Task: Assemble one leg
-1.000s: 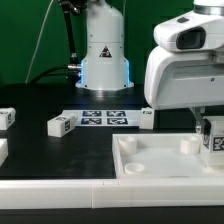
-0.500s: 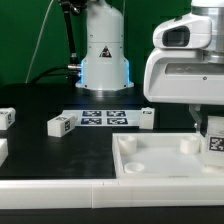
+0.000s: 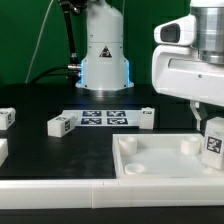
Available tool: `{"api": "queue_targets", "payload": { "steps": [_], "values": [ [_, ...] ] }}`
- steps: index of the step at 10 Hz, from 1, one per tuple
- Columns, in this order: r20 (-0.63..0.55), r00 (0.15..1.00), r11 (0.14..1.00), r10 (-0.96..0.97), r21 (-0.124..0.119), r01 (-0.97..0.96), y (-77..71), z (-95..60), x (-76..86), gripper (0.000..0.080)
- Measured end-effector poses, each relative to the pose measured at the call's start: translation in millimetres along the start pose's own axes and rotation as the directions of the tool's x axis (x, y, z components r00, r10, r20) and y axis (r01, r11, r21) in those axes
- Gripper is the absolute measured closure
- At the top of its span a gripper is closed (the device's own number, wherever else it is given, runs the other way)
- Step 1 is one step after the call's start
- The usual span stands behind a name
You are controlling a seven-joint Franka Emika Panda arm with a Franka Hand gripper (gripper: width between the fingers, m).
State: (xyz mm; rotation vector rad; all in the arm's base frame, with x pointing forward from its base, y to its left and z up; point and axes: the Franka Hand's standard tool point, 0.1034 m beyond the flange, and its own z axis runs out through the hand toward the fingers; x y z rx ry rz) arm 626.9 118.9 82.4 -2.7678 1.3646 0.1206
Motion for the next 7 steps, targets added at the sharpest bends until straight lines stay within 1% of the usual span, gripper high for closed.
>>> {"api": "queue_targets", "payload": {
  "steps": [1, 2, 3, 6, 7],
  "values": [
    [-0.006, 0.996, 0.996, 0.084, 0.014, -0.084, -0.7, -0.3, 0.2, 0.0506],
    [-0.003, 0.978, 0.978, 0.209, 0.028, -0.208, 0.3, 0.2, -0.3, 0.0506],
    [0.007, 0.96, 0.959, 0.282, 0.038, -0.282, 0.9, 0.2, 0.0, 0.0506],
    [0.037, 0.887, 0.887, 0.46, 0.036, -0.461, 0.4, 0.4, -0.8, 0.0506],
    [0.037, 0.889, 0.888, 0.457, 0.036, -0.458, 0.1, 0.5, -1.5, 0.0445]
  ]
}}
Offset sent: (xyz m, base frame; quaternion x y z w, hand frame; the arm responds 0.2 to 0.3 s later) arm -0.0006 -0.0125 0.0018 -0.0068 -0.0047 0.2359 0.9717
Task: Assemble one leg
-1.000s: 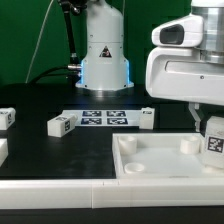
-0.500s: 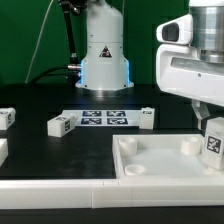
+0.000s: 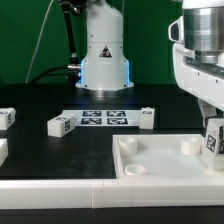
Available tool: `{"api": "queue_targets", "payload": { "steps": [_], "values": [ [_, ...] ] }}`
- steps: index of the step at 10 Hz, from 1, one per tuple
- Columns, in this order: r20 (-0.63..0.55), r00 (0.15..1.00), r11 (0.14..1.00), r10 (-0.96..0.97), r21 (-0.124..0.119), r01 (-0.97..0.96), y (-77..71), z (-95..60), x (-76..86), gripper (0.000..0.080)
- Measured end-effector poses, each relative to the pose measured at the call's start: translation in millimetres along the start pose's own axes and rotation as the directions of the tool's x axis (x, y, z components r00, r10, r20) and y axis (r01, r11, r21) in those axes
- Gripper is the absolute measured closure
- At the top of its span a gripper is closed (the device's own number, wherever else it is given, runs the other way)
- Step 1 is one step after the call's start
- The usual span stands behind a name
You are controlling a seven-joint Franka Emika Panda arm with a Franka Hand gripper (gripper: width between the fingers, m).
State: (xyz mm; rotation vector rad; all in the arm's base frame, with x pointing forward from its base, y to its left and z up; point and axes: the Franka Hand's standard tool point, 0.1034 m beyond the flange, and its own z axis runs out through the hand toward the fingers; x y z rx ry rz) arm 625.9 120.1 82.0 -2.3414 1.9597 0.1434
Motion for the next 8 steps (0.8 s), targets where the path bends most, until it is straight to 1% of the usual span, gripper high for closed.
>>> {"api": "queue_targets", "payload": {
  "steps": [1, 2, 3, 4, 6, 7, 8],
  "values": [
    [0.002, 1.0, 1.0, -0.03, -0.003, 0.03, 0.2, 0.4, 0.1, 0.0258],
    [0.01, 0.997, 0.997, -0.071, -0.006, 0.072, -0.9, 0.6, -0.1, 0.0258],
    [0.01, 0.993, 0.993, -0.121, -0.005, 0.121, -1.2, 0.5, -0.5, 0.0183],
    [0.011, 0.982, 0.982, -0.189, -0.009, 0.189, -0.8, 0.9, -1.8, 0.0156],
    [0.016, 0.927, 0.927, -0.374, -0.013, 0.374, -1.1, 1.2, -5.9, 0.0151],
    [0.022, 0.873, 0.873, -0.487, -0.018, 0.487, -0.5, 1.6, -7.3, 0.0151],
    [0.025, 0.818, 0.818, -0.574, -0.031, 0.575, -0.3, 1.8, -9.2, 0.015]
  ]
}}
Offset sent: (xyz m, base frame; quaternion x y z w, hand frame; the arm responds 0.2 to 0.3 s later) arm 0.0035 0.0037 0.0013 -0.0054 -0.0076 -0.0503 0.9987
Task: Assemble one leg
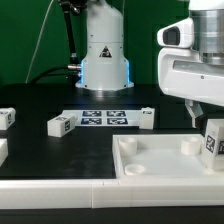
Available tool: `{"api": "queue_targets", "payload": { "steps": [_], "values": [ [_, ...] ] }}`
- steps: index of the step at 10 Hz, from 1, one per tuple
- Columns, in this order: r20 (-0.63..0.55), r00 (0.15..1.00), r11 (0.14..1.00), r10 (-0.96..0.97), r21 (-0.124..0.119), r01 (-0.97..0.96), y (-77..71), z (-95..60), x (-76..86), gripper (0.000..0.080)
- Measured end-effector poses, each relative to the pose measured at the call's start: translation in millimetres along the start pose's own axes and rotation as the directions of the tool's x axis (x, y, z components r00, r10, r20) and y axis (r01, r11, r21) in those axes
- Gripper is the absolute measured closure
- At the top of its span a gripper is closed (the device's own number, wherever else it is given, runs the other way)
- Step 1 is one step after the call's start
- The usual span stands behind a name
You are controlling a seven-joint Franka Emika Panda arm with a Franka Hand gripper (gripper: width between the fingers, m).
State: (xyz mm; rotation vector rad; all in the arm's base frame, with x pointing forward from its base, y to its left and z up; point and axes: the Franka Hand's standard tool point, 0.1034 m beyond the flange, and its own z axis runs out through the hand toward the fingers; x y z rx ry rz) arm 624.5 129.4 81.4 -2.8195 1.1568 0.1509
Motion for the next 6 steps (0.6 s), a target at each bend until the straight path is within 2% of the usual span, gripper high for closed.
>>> {"api": "queue_targets", "payload": {
  "steps": [1, 2, 4, 6],
  "values": [
    [-0.011, 0.987, 0.987, -0.159, -0.026, 0.159, -1.7, -1.0, 0.1, 0.015],
    [-0.019, 0.959, 0.959, -0.283, -0.04, 0.282, -1.8, -1.2, 0.8, 0.015],
    [-0.017, 0.89, 0.889, -0.456, -0.047, 0.455, -0.1, -1.8, 4.3, 0.015],
    [-0.019, 0.78, 0.78, -0.626, -0.047, 0.625, 0.5, -4.5, 9.2, 0.015]
  ]
}}
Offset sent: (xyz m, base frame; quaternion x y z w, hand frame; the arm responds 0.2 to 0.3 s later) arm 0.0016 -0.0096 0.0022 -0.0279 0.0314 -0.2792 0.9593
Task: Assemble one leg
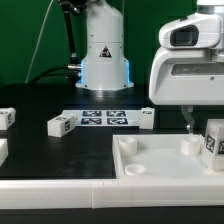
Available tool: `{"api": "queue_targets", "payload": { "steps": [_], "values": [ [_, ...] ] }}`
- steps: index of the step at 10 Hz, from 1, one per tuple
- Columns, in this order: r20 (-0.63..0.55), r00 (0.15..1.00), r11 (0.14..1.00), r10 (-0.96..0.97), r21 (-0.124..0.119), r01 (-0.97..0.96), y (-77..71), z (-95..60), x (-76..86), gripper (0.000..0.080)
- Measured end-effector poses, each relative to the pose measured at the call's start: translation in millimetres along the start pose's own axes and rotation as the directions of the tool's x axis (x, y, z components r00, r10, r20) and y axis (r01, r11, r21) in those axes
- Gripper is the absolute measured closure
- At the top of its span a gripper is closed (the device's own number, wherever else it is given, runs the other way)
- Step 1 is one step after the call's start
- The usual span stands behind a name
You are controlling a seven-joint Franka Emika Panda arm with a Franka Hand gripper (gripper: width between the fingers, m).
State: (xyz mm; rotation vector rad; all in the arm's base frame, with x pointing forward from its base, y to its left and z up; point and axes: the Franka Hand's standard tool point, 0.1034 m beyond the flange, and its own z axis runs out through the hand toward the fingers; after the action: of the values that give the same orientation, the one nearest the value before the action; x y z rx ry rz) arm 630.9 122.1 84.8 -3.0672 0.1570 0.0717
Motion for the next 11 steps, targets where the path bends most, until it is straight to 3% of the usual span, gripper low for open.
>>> {"api": "queue_targets", "payload": {
  "steps": [3, 5, 6, 7, 8, 9, 11],
  "values": [
    [0.0, 0.971, 0.971, -0.24, 0.001, 0.24, -0.3, 3.8, -2.0, 0.015],
    [0.004, 0.958, 0.958, -0.287, 0.001, 0.287, 2.7, 5.6, -2.1, 0.015],
    [0.005, 0.958, 0.958, -0.286, 0.001, 0.286, 2.6, 5.7, -2.2, 0.029],
    [0.005, 0.958, 0.958, -0.286, 0.001, 0.286, 2.6, 5.7, -2.1, 0.029],
    [0.004, 0.958, 0.958, -0.286, 0.001, 0.286, 2.6, 5.7, -2.1, 0.0441],
    [0.004, 0.959, 0.959, -0.283, 0.0, 0.283, 3.7, 5.6, -1.7, 0.0508],
    [0.004, 0.969, 0.969, -0.248, 0.0, 0.248, 3.9, 5.5, -1.6, 0.0508]
  ]
}}
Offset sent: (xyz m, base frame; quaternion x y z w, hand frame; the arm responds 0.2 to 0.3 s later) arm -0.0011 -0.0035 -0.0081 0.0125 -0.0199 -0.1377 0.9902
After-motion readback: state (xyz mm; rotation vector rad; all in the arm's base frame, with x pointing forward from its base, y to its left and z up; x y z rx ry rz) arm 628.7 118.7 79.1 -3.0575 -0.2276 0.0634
